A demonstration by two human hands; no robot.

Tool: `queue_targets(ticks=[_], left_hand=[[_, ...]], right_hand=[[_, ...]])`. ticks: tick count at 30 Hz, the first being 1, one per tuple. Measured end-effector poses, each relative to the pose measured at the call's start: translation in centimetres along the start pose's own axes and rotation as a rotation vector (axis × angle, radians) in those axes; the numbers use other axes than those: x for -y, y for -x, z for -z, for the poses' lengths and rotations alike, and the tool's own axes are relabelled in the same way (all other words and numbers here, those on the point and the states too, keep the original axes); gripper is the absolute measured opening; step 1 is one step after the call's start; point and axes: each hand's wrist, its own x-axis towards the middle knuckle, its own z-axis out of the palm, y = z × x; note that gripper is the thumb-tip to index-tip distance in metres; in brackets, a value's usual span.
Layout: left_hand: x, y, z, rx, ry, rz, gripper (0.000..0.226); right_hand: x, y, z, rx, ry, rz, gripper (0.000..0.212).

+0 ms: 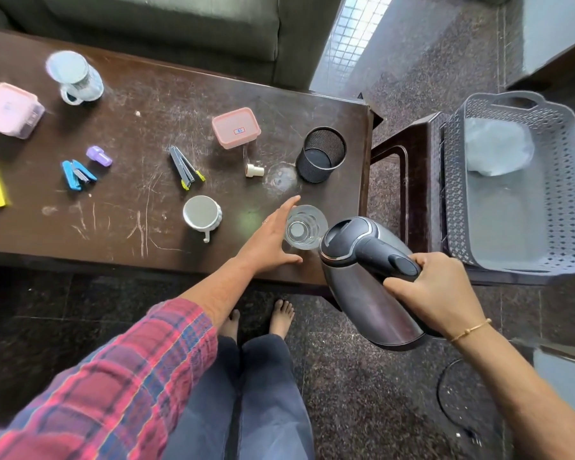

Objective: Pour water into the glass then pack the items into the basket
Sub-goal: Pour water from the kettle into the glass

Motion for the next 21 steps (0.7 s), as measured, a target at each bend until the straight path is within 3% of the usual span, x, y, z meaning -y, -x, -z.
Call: queue_targets(ticks=[9, 21], left_hand=[[0.2, -0.2, -0.1, -0.080, -0.001, 0.022, 0.095], [0.0, -0.4, 0.7, -0.058, -0.022, 0.035, 0.092]], right_hand=[[1.3, 0.0, 1.2, 0.028, 0.022, -0.015, 0.037], [3.0, 0.0, 2.6, 0.087, -0.004, -0.098, 0.032]])
